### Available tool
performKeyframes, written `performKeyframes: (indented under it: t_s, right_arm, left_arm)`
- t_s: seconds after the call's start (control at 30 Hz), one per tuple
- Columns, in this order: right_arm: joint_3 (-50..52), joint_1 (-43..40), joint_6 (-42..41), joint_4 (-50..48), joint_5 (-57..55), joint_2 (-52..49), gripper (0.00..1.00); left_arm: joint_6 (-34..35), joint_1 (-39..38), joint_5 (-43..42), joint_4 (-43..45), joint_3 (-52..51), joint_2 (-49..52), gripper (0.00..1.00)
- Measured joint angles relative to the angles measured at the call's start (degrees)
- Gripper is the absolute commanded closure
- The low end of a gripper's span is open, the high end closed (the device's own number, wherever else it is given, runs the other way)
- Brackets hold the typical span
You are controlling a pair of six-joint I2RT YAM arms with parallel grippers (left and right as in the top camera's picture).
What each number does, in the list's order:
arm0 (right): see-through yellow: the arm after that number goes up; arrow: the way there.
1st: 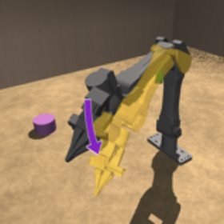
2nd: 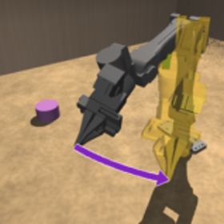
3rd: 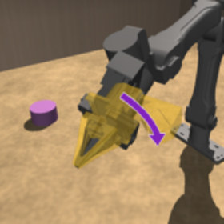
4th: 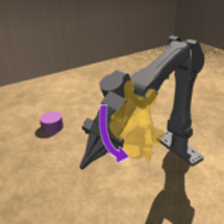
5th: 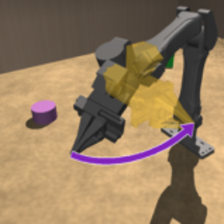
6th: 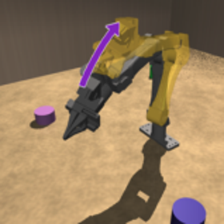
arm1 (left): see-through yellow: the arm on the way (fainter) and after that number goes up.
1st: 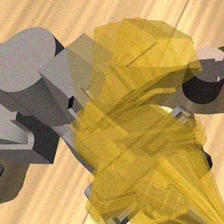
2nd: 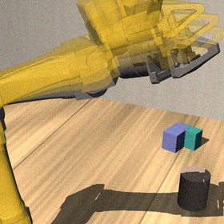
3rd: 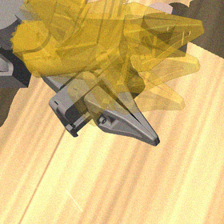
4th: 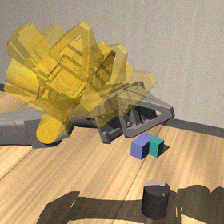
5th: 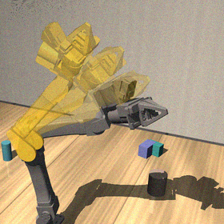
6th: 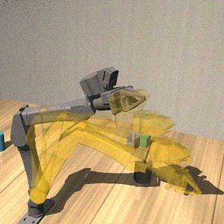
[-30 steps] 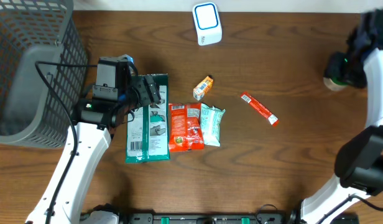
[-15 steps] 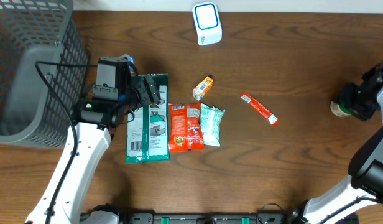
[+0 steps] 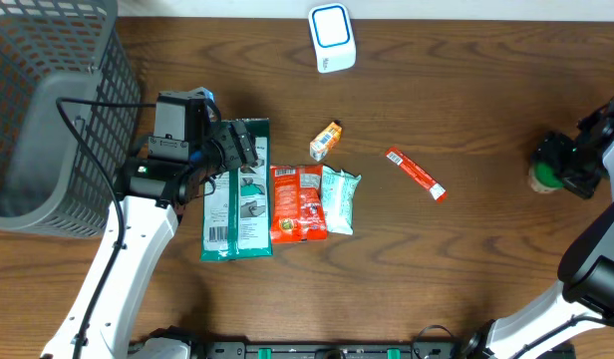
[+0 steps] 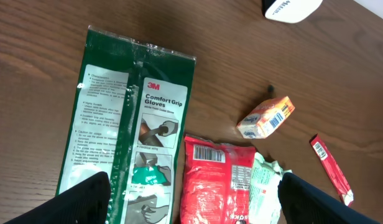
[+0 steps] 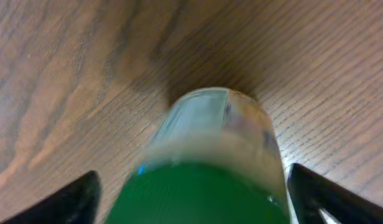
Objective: Scan the item barcode
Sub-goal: 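Carry the jar right and set it down at the table's right edge, then move the right gripper to the red Nescafe stick and grasp it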
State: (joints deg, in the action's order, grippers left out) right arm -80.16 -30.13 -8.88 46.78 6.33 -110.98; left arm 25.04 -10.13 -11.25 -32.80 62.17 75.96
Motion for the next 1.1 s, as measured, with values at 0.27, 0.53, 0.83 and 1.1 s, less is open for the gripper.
performKeyframes:
  t_s: [0.27, 0.53, 0.83, 1.1]
  right_arm:
    - [0.0, 0.0, 0.1, 0.0, -0.1, 0.0, 0.01]
    - [-7.1, -0.2, 0.2, 12.1, -0.8, 0.0, 0.05]
    - [-22.9, 2.1, 0.5, 26.3, 1.7, 1.4, 0.58]
    - [-23.2, 12.7, 3.8, 29.0, 7.1, 1.9, 0.99]
  left_arm:
    - [0.0, 0.0, 0.0, 0.0, 0.0, 0.0, 0.14]
    - [0.0, 0.0, 0.0, 0.0, 0.0, 0.0, 0.13]
    - [0.0, 0.0, 0.0, 0.0, 0.0, 0.0, 0.14]
    - [0.0, 0.0, 0.0, 0.0, 0.0, 0.0, 0.14]
